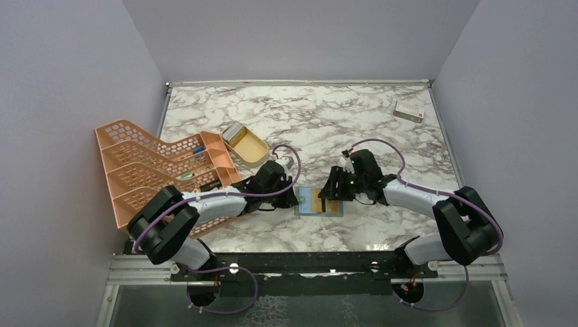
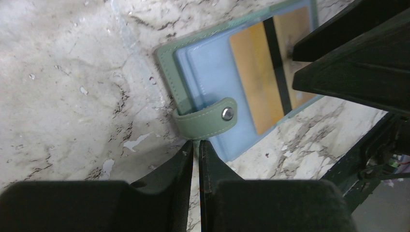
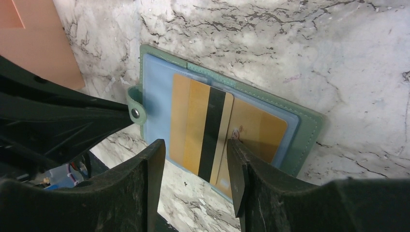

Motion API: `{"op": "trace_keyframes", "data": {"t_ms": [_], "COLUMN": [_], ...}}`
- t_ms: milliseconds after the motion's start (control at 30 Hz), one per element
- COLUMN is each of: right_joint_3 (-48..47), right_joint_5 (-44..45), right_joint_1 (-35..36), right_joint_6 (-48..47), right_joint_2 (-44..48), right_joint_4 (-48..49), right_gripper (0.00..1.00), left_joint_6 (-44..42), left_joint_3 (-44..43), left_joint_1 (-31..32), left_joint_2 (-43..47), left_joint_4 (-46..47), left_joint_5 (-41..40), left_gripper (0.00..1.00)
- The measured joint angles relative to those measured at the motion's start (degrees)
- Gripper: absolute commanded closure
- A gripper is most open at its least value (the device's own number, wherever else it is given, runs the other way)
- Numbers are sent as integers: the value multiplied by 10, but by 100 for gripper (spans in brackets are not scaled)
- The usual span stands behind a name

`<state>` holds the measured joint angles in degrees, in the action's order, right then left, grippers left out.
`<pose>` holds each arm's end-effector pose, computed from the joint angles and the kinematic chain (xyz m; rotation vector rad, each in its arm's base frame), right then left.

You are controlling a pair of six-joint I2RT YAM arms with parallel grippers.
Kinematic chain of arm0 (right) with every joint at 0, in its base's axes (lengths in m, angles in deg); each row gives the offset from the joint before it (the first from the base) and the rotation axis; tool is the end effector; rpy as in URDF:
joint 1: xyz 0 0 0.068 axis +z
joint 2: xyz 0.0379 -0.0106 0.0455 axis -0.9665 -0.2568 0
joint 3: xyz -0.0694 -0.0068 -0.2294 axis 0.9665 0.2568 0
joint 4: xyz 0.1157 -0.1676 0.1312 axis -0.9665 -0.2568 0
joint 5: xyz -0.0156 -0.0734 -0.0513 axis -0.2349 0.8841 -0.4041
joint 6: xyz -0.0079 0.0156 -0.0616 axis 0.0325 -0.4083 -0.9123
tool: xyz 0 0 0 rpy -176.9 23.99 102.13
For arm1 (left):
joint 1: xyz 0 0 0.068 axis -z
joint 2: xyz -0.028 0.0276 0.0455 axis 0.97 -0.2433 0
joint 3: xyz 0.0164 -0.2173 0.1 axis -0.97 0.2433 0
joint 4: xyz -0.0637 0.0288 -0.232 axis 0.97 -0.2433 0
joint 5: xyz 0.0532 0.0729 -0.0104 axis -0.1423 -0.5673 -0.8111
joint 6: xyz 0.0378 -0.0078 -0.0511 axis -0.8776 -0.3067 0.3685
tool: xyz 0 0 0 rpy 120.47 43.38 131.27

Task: Put the credit cards into the card holder
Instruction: Insert the credit card into the card holder.

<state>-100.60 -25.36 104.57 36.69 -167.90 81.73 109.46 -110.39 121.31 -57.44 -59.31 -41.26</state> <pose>0.2109 0.1396 0.1195 0.0542 2.6463 0.9238 0.1883 -0.2028 0.1293 0.2562 2.4675 -0.8874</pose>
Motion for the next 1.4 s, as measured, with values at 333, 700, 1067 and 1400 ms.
{"op": "trace_keyframes", "data": {"t_ms": [333,700,1067,1400], "right_joint_3": [2,4,14,11], "right_joint_5": [3,-12,-51,-16], "right_joint_1": [19,28,33,35], "right_joint_6": [22,44,61,54], "right_joint_2": [-11,-30,-42,-7], "right_joint_4": [26,72,120,48], "right_gripper": [49,49,49,50], "left_joint_6": [2,2,13,23], "left_joint_3": [11,17,23,33], "left_joint_1": [-2,-2,-2,-2], "left_joint_2": [-30,-30,-30,-22], "left_joint_4": [31,43,56,65], "left_joint_5": [14,15,30,34], "left_gripper": [90,90,90,87]}}
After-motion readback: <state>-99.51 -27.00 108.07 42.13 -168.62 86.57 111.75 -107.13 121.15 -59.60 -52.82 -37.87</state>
